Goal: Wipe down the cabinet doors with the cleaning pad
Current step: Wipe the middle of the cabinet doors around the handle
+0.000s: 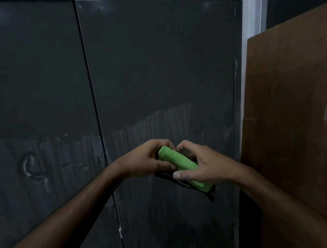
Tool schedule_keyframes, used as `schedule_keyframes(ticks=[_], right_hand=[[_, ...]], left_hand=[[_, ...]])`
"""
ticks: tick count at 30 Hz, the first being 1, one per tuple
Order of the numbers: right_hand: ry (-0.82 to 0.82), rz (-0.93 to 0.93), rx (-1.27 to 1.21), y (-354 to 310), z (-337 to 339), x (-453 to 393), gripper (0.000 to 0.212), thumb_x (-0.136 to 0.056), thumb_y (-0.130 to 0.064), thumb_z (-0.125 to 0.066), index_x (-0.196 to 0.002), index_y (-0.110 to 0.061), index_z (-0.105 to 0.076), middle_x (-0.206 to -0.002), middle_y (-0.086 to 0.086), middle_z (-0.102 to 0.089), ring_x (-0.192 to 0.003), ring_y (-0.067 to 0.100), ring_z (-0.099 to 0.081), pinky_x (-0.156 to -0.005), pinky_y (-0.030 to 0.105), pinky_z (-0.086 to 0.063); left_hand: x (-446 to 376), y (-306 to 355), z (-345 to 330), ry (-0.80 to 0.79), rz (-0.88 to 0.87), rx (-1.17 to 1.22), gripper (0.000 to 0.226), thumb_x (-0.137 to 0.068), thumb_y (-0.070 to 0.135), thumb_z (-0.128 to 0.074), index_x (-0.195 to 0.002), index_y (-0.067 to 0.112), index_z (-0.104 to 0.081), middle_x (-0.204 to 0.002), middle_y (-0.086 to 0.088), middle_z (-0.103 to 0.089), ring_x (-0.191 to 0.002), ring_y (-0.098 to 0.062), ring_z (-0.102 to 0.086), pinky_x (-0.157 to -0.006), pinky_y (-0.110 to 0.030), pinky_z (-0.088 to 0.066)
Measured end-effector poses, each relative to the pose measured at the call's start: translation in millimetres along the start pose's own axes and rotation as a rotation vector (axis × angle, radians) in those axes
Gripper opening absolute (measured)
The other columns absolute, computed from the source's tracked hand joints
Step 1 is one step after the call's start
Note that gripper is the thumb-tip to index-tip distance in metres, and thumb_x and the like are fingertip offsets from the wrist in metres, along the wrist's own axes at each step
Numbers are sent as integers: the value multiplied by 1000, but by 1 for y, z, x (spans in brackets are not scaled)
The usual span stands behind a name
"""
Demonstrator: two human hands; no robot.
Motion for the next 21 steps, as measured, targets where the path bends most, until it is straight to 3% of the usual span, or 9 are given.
schedule_keyframes(ticks=[3,5,6,8,11,13,17,19,21], right_hand=[[126,53,-116,0,4,-3,29,-90,-35,-76,-110,-30,-55,-99,-1,-69,-90,17,-69,-78,50,-59],[257,48,-202,9,17,-6,23,-92,-26,-74,-108,-24,-58,-99,2,-69,-91,21,-69,-80,52,-58],[352,34,-220,15,25,-8,21,-93,-23,-74,-107,-22,-58,-97,3,-69,-90,21,-69,-80,51,-58],[582,-16,-231,30,45,-11,20,-93,-20,-73,-105,-19,-58,-93,1,-69,-86,18,-69,-74,46,-57],[917,-51,-221,49,82,-13,19,-94,-20,-68,-105,-24,-53,-97,-5,-61,-79,-4,-60,-62,27,-46],[1118,-29,-114,56,113,-10,22,-90,-20,-64,-106,-26,-50,-105,-5,-52,-84,-7,-52,-65,15,-37],[1356,1,33,68,168,-13,38,-83,-15,-53,-121,-16,-49,-118,8,-50,-97,9,-44,-73,4,-33],[1389,-6,120,72,192,-23,45,-84,-10,-54,-128,-17,-47,-125,12,-48,-103,15,-47,-78,5,-35],[1374,-46,280,68,216,-41,53,-83,-5,-58,-132,-23,-46,-132,11,-44,-113,25,-49,-85,27,-47]], left_hand=[[-8,2,5,40,-17,160,30,-91,9,-80,-117,15,-65,-109,-4,-74,-102,-22,-73,-88,-39,-61],[-11,1,14,186,-54,208,38,-90,12,-81,-124,15,-63,-119,-7,-74,-113,-26,-72,-96,-43,-60],[-10,1,20,278,-82,151,39,-90,16,-82,-124,17,-63,-119,-4,-74,-112,-22,-72,-95,-38,-60],[-1,-3,34,467,-116,-94,31,-92,27,-81,-118,25,-66,-112,8,-72,-105,-13,-71,-87,-27,-59],[22,-13,50,633,-199,-532,16,-97,36,-69,-110,29,-64,-109,17,-62,-104,-7,-61,-85,-24,-52],[35,-25,52,628,-240,-793,23,-99,40,-60,-115,25,-65,-118,9,-59,-111,-10,-56,-93,-30,-49],[58,-57,45,597,-345,-1221,42,-108,44,-40,-128,15,-61,-135,-12,-61,-129,-30,-53,-104,-49,-50],[68,-76,41,559,-391,-1341,43,-106,40,-41,-133,12,-61,-143,-16,-61,-138,-32,-48,-113,-48,-42],[74,-93,44,528,-402,-1413,50,-101,37,-48,-140,9,-63,-150,-16,-57,-145,-32,-43,-121,-47,-32]])
Point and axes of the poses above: each hand's wrist, its own x-axis away from the middle knuckle, its own z-axis out of the back of the hand, y = z × x, the point moved 6 cm from there along -x, towards the middle knuckle
